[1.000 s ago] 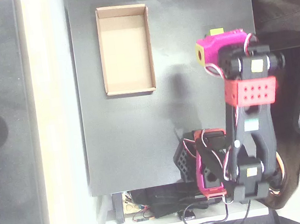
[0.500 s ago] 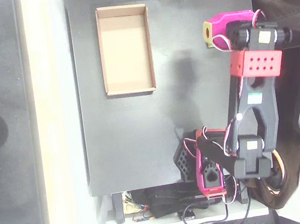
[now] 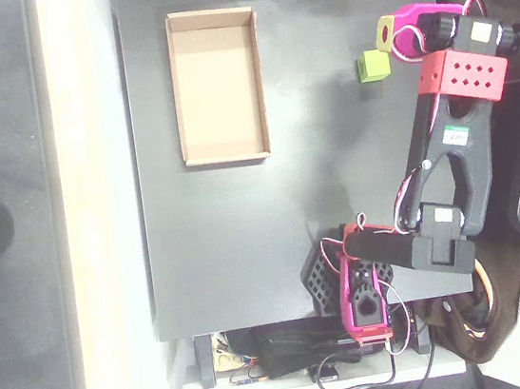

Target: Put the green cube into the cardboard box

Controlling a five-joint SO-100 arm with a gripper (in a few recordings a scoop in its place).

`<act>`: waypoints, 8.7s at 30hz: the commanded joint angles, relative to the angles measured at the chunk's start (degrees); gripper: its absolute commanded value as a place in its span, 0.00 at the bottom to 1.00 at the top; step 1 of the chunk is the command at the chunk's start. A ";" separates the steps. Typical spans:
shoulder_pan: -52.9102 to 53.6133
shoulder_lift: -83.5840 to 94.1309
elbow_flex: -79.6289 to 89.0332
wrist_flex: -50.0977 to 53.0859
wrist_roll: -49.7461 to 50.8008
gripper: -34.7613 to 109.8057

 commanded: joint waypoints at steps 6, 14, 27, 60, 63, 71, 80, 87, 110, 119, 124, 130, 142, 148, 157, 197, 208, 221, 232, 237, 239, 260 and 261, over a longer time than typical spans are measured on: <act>1.23 -3.08 -1.93 0.35 0.35 0.38; 0.79 -6.94 -1.93 0.26 0.35 0.44; 0.44 -14.94 -2.81 0.18 0.35 0.48; -1.67 -29.88 -10.63 0.09 0.35 0.47; -1.76 -30.23 -10.63 0.18 0.35 0.47; -1.76 -32.17 -10.81 0.18 0.35 0.47; -1.67 -32.17 -10.81 0.26 1.14 0.44; -0.97 -31.82 -10.81 0.70 1.14 0.32; -1.58 -18.02 -10.81 0.97 0.53 0.27; -1.67 -5.62 -10.72 0.97 0.44 0.27; -1.67 1.93 -10.72 0.97 0.44 0.27; -2.29 9.84 -10.72 0.62 0.44 0.27; -19.78 16.70 -10.72 0.35 0.44 0.27; -30.94 17.58 -10.72 0.35 0.44 0.27; -42.71 15.12 -9.84 0.35 0.44 0.27; -47.81 -23.73 -10.81 0.26 1.14 0.27; -47.29 -25.05 -10.81 0.35 0.53 0.27; -47.72 -25.05 -10.72 0.88 0.53 0.41; -47.72 -24.08 -10.81 0.88 0.53 0.44; -47.11 -20.04 -10.81 0.35 0.53 0.44; -46.93 -17.23 -10.81 0.35 0.44 0.44; -35.51 20.39 -9.93 0.35 0.44 0.44; -34.54 21.53 -9.93 0.35 0.44 0.44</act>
